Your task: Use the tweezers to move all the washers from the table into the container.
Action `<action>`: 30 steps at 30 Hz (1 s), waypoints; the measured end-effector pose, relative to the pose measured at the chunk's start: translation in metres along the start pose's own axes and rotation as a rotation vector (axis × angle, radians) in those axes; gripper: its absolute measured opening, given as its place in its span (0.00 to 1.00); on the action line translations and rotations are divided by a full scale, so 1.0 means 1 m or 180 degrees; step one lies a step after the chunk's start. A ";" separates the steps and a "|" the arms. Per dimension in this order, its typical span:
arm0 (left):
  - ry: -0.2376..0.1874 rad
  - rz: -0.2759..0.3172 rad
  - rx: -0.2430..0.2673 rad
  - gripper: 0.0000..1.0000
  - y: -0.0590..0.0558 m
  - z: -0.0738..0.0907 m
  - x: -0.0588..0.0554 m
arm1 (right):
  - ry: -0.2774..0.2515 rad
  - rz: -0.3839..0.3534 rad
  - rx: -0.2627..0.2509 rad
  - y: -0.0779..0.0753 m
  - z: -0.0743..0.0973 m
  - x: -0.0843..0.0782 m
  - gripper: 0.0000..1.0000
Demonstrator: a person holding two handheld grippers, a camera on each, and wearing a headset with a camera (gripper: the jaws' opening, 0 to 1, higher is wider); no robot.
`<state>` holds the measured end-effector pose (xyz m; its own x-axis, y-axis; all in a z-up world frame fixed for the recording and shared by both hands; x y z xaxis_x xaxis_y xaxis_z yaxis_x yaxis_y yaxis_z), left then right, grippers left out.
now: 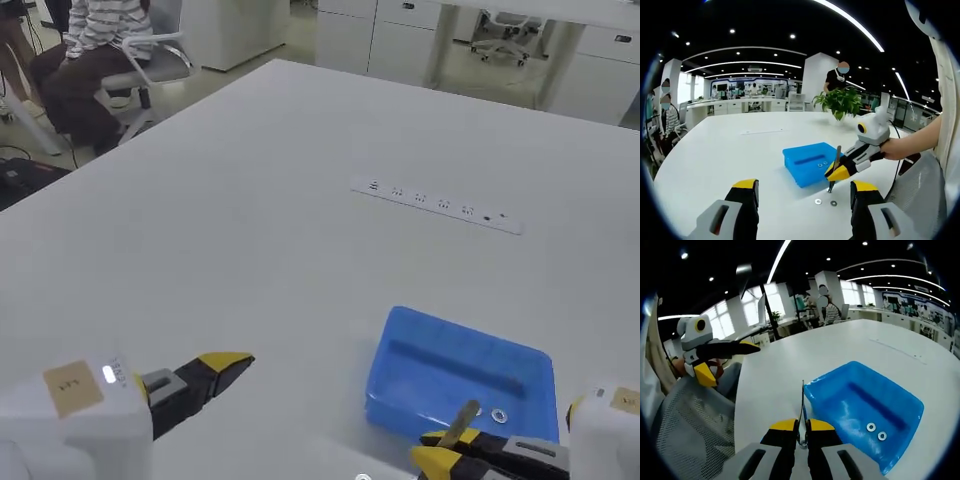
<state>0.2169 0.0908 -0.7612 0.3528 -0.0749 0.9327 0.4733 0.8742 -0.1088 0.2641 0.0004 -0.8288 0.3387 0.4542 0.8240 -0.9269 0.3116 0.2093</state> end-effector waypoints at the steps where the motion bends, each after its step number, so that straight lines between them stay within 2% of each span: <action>1: -0.0005 0.0003 -0.0001 0.76 0.000 0.000 0.000 | 0.0004 0.0044 0.0002 0.001 0.000 0.000 0.04; 7: -0.0011 0.0000 0.0002 0.75 0.000 0.000 0.000 | 0.0096 0.0365 0.0045 0.008 0.000 -0.004 0.05; 10: -0.0014 0.0008 0.0006 0.75 0.000 0.000 0.000 | 0.0181 0.0715 0.0058 0.013 0.000 -0.006 0.04; 11: -0.0018 0.0013 0.0003 0.75 0.000 0.000 0.001 | 0.0234 0.0898 0.0044 0.014 -0.001 -0.007 0.04; 13: -0.0022 0.0018 -0.0003 0.75 0.000 0.000 0.001 | 0.0289 0.1112 -0.0010 0.016 -0.002 -0.007 0.04; 14: -0.0022 0.0019 -0.0004 0.75 0.000 0.000 0.001 | 0.0313 0.1201 -0.0036 0.016 -0.002 -0.008 0.04; 15: -0.0021 0.0018 -0.0004 0.75 0.000 0.000 0.001 | 0.0337 0.1289 0.0011 0.020 -0.003 -0.008 0.04; 17: -0.0023 0.0017 -0.0002 0.75 0.000 0.000 0.001 | 0.0369 0.1365 -0.0004 0.022 -0.005 -0.009 0.03; 21: -0.0030 0.0029 -0.0003 0.75 0.000 0.000 0.001 | 0.0407 0.1340 -0.0071 0.021 -0.007 -0.007 0.03; 24: -0.0034 0.0029 -0.0004 0.75 0.000 0.000 0.002 | 0.0399 0.1142 -0.0145 0.016 -0.005 -0.006 0.03; 28: -0.0043 0.0042 -0.0001 0.75 0.001 0.000 0.002 | 0.0374 0.0959 -0.0080 0.019 -0.002 -0.007 0.03; 30: -0.0045 0.0045 -0.0006 0.75 0.001 0.000 0.002 | 0.0357 0.0946 -0.0063 0.020 0.001 -0.007 0.03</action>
<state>0.2179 0.0912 -0.7594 0.3480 -0.0557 0.9358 0.4698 0.8742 -0.1227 0.2429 0.0031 -0.8294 0.0703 0.6166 0.7842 -0.9850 0.1672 -0.0431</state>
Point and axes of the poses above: the centre of the closed fingertips' face, and the gripper's own axes: z roughly backward along the fingers, y roughly to its left, x roughly out of its top, the point moved 1 cm from there along z, roughly backward along the fingers
